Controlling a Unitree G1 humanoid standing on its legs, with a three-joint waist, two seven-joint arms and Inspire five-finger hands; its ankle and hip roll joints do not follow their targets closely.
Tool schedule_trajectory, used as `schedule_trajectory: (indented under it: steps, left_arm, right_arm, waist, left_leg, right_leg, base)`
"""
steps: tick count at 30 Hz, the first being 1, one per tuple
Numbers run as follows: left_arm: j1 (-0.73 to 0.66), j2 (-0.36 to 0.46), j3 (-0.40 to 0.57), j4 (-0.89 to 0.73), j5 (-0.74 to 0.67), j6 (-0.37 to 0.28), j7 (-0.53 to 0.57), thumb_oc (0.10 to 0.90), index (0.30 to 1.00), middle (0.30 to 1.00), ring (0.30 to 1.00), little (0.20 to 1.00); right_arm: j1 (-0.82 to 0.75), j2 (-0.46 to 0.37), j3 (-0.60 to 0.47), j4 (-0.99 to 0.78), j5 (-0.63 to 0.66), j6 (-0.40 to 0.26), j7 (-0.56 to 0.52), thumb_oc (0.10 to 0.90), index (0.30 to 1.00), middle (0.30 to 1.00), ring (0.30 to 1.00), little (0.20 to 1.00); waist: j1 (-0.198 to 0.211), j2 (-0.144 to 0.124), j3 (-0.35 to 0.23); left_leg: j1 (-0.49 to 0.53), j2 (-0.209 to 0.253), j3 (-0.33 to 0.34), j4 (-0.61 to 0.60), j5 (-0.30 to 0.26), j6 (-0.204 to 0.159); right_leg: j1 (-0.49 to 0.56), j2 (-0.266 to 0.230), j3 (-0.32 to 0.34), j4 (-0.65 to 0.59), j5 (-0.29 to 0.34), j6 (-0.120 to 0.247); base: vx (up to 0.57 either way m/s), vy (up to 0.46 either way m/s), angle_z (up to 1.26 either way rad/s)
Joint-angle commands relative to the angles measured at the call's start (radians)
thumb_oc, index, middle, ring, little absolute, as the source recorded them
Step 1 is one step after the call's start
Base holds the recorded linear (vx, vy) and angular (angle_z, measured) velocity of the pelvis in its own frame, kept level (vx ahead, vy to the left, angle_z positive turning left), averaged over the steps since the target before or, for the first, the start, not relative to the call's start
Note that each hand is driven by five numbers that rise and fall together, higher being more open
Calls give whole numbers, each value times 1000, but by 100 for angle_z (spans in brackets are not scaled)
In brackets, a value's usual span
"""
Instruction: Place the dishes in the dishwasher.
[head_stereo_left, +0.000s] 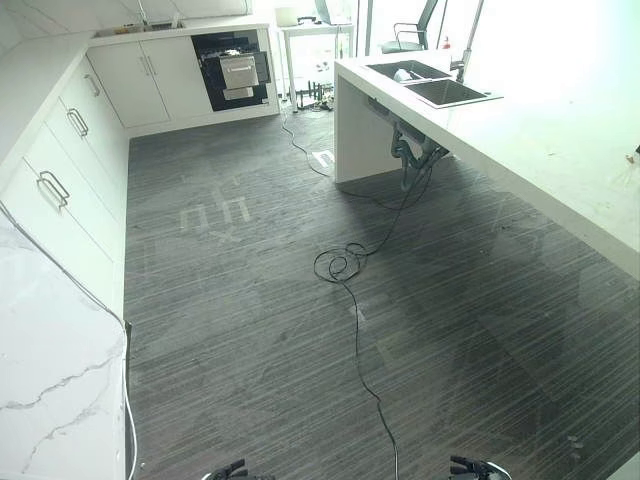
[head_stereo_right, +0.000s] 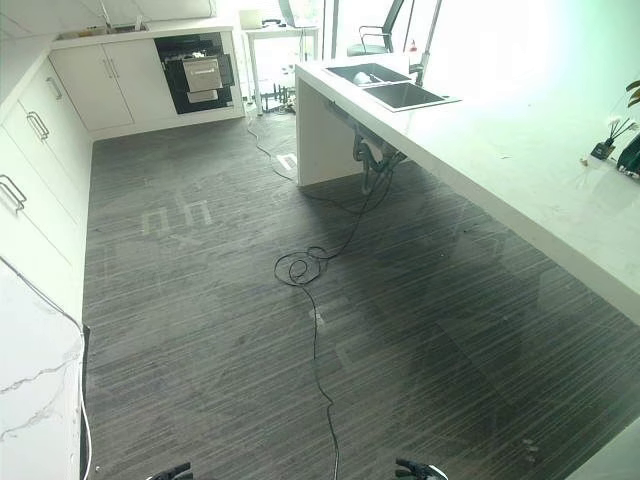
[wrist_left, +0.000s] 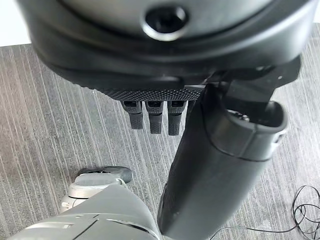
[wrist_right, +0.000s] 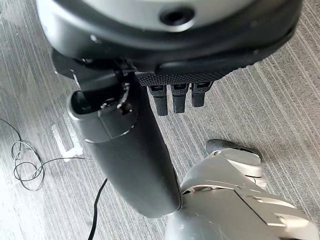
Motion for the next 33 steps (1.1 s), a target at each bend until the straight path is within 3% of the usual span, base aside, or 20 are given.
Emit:
schedule_trajectory:
  steps: [1, 4, 5, 12, 14, 15, 17, 19, 21, 22, 23, 26, 28, 30, 31, 33]
  left_arm:
    - [-38, 34, 64, -137, -148, -73, -7, 800, 900, 900, 900, 900]
    - [-30, 41, 95, -302, -215, -107, 5, 800, 900, 900, 900, 900]
    - [-10, 51, 102, -446, -239, -141, 14, 800, 900, 900, 900, 900]
    - [51, 70, 156, -652, -280, -201, 1, 800, 900, 900, 900, 900]
    - [66, 65, 166, -692, -296, -217, -7, 800, 900, 900, 900, 900]
    - [70, 60, 169, -711, -302, -222, -14, 800, 900, 900, 900, 900]
    - [76, 55, 172, -740, -315, -228, -29, 800, 900, 900, 900, 900]
    - [81, 54, 175, -762, -315, -235, -46, 800, 900, 900, 900, 900]
    - [91, 47, 171, -774, -305, -257, -54, 800, 900, 900, 900, 900]
    - [106, 47, 172, -793, -307, -267, -57, 800, 900, 900, 900, 900]
    - [151, 48, 184, -863, -309, -263, -54, 800, 900, 900, 900, 900]
    - [194, 49, 201, -926, -306, -271, -53, 800, 900, 900, 900, 900]
    - [206, 44, 214, -952, -306, -290, -49, 800, 900, 900, 900, 900]
    - [211, 56, 218, -980, -301, -305, -30, 800, 900, 900, 900, 900]
    - [203, 78, 226, -1021, -284, -305, -16, 800, 900, 900, 900, 900]
    - [192, 97, 232, -1053, -252, -298, -11, 800, 900, 900, 900, 900]
  right_arm:
    - [-35, -50, 6, -111, 63, -96, 3, 800, 900, 900, 900, 900]
    - [-25, -67, 0, -262, 83, -108, -27, 800, 900, 900, 900, 900]
    - [2, -83, -11, -429, 103, -108, -56, 800, 900, 900, 900, 900]
    - [59, -89, -68, -707, 93, -141, -39, 800, 900, 900, 900, 900]
    - [64, -92, -79, -769, 81, -143, -21, 800, 900, 900, 900, 900]
    - [68, -100, -86, -806, 77, -134, -12, 800, 900, 900, 900, 900]
    - [78, -112, -93, -845, 79, -137, -6, 800, 900, 900, 900, 900]
    - [83, -120, -94, -847, 86, -161, -2, 800, 900, 900, 900, 900]
    - [80, -114, -99, -835, 85, -178, 1, 800, 900, 900, 900, 900]
    - [80, -113, -103, -842, 88, -183, 11, 800, 900, 900, 900, 900]
    - [108, -111, -117, -888, 82, -187, 31, 800, 900, 900, 900, 900]
    - [151, -122, -138, -943, 88, -202, 57, 800, 900, 900, 900, 900]
    - [155, -141, -150, -967, 128, -223, 85, 800, 900, 900, 900, 900]
    - [157, -145, -162, -1006, 166, -220, 108, 800, 900, 900, 900, 900]
    - [163, -143, -161, -1059, 179, -217, 116, 800, 900, 900, 900, 900]
    - [164, -133, -155, -1100, 177, -204, 114, 800, 900, 900, 900, 900]
  waist:
    - [11, 4, 6]
    - [12, 3, 12]
    - [9, 2, 19]
    - [-14, 4, 29]
    - [-16, 4, 41]
    - [-14, -5, 55]
    - [3, -46, 92]
    - [11, -50, 130]
    - [14, -46, 146]
    - [15, -29, 155]
    - [15, 11, 161]
    - [16, 21, 160]
    - [16, 23, 162]
    - [15, 36, 157]
    - [20, 34, 137]
    - [32, 24, 114]
  left_leg:
    - [39, 31, 50, 40, -138, -63]
    - [37, 35, 49, 40, -134, -66]
    - [36, 37, 46, 40, -130, -68]
    - [51, 37, 40, 40, -129, -69]
    - [68, 43, 47, 40, -105, -79]
    - [76, 40, 65, 40, -52, -88]
    - [66, 24, 83, 49, 118, -115]
    - [-37, 50, 68, 199, 163, -132]
    - [-39, 79, 102, 47, 168, -143]
    - [-71, 120, 111, 40, 149, -151]
    - [-158, 203, 110, 40, 173, -173]
    - [-216, 235, 80, 40, 189, -194]
    - [-235, 239, 93, 40, 151, -189]
    - [-212, 240, 102, 40, 171, -190]
    - [-176, 208, 114, 40, 116, -164]
    - [-166, 184, 117, 40, 74, -138]
  right_leg:
    - [5, -12, -47, -26, -2, 81]
    - [3, -13, -49, -26, 1, 79]
    - [3, -10, -49, -26, 2, 77]
    - [4, 12, -28, -26, -6, 63]
    - [8, 21, -21, -26, -9, 48]
    - [12, 17, -18, -26, -9, 40]
    - [26, -9, -3, -26, -7, 18]
    - [39, 1, -3, -26, -8, -3]
    - [59, 14, 6, -26, -15, 13]
    - [71, 32, 6, -26, -22, 23]
    - [82, 71, 3, -26, -28, 24]
    - [104, 84, 19, -26, -50, 21]
    - [114, 75, 17, -26, -65, 20]
    - [137, 72, 16, -26, -76, 27]
    - [178, 44, 14, -26, -88, 50]
    - [208, 19, 11, -26, -100, 70]
  base:
    - [-6, -45, 1]
    - [-20, -72, 4]
    - [-28, -92, 5]
    - [20, -92, 5]
    - [92, -76, -1]
    - [106, -102, -5]
    - [87, -144, -4]
    - [115, -115, 3]
    - [299, 44, 27]
    - [305, 249, 35]
    - [230, 211, 19]
    - [257, 177, -8]
    - [335, 255, -11]
    - [422, 310, -36]
    - [419, 315, -42]
    - [319, 238, -16]
